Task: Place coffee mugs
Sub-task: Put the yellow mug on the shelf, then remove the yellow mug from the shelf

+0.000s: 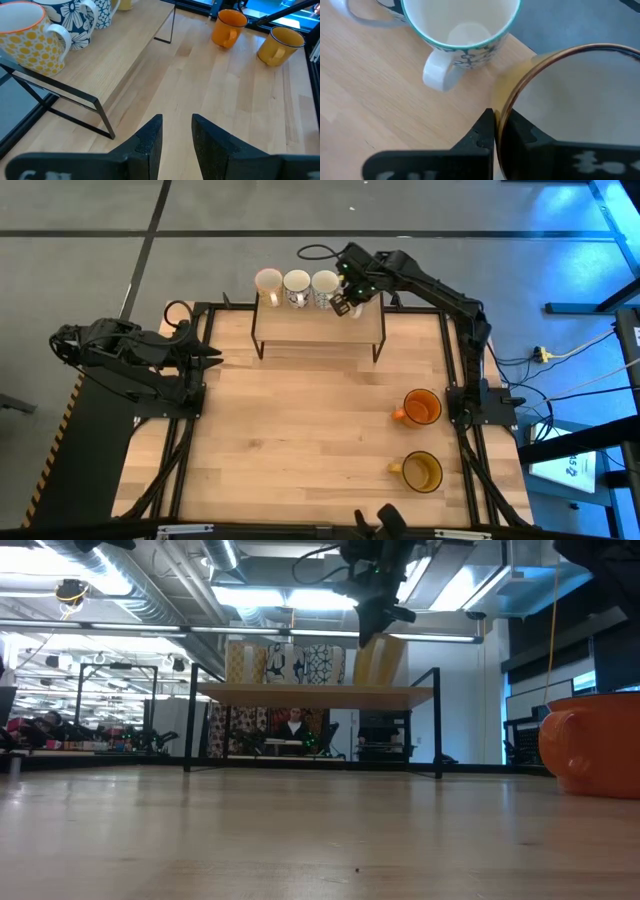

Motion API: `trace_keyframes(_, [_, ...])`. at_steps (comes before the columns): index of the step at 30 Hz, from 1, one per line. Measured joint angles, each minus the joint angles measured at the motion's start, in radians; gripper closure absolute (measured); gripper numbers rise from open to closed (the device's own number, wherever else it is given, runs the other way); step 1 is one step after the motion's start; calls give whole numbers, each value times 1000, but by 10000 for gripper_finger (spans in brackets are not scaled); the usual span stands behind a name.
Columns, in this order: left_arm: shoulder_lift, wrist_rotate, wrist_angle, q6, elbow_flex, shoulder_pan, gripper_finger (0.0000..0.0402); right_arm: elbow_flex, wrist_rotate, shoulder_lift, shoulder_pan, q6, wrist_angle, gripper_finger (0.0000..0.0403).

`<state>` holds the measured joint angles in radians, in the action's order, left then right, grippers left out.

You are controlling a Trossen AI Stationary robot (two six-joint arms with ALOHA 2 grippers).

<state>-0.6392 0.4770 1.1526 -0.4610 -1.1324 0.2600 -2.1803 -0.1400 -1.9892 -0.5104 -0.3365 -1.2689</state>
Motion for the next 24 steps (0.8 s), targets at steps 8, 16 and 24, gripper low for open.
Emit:
trace_keyframes(8, [0, 0, 0, 0, 0, 0, 303, 0, -1, -11, 0, 2, 46, 368])
trace_keyframes(16, [0, 0, 0, 0, 0, 0, 303, 0, 0, -11, 0, 3, 50, 280])
trace_keyframes(24, [0, 0, 0, 1, 0, 0, 303, 1, -61, -11, 0, -30, 49, 254])
